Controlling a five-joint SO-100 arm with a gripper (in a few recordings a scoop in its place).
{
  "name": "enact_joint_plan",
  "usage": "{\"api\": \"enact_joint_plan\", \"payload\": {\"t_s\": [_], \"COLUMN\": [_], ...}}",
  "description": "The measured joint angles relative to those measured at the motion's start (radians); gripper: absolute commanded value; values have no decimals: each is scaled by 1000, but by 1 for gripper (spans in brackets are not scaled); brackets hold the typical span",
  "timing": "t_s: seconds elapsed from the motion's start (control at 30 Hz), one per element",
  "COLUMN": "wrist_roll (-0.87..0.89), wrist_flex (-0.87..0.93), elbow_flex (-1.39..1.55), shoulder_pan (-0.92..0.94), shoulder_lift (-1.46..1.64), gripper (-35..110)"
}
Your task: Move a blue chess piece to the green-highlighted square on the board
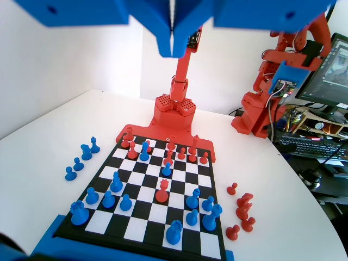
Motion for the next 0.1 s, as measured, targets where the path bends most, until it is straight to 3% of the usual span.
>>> {"api": "enact_joint_plan", "payload": {"t_s": [0.1], "wrist_roll": [0], "wrist_flex": [0], "elbow_flex": [0], "shoulder_pan": [0], "shoulder_lift": [0], "gripper": [1]}}
